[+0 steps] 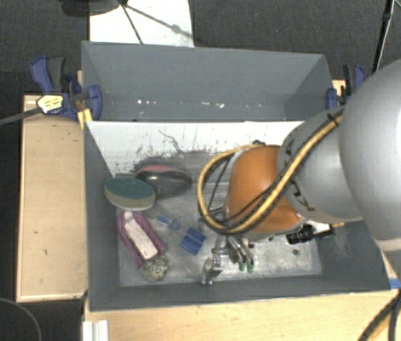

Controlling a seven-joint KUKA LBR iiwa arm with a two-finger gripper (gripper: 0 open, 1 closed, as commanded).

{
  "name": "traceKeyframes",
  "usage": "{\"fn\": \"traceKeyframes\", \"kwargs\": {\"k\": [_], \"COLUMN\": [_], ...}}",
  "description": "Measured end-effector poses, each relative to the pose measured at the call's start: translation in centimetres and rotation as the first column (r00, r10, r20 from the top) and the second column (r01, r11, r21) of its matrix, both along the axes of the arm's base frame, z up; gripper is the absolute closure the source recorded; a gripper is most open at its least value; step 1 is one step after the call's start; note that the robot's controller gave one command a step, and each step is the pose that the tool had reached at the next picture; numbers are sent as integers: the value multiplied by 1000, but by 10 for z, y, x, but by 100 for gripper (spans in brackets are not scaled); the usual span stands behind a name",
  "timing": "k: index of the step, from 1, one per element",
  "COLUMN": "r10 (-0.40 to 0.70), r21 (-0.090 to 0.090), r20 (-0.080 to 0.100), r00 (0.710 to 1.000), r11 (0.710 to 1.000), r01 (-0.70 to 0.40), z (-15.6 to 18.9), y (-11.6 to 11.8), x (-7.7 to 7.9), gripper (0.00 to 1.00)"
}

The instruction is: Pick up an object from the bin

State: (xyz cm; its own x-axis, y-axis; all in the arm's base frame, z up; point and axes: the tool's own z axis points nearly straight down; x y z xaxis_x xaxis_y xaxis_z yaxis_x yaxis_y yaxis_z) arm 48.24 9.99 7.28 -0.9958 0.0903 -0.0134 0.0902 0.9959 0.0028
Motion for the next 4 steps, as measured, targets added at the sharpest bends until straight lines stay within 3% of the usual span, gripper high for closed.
{"fn": "traceKeyframes", "kwargs": {"k": [2,3,4], "r10": [-20,-20,194], "r21": [1,2,-1], "r20": [-6,2,-9], "r00": [1000,1000,981], "r11": [1000,1000,981], "r01": [20,20,-194], "z": [-1,1,31], "y": [-1,0,13], "x": [9,12,6], "gripper": [0,100,100]}}
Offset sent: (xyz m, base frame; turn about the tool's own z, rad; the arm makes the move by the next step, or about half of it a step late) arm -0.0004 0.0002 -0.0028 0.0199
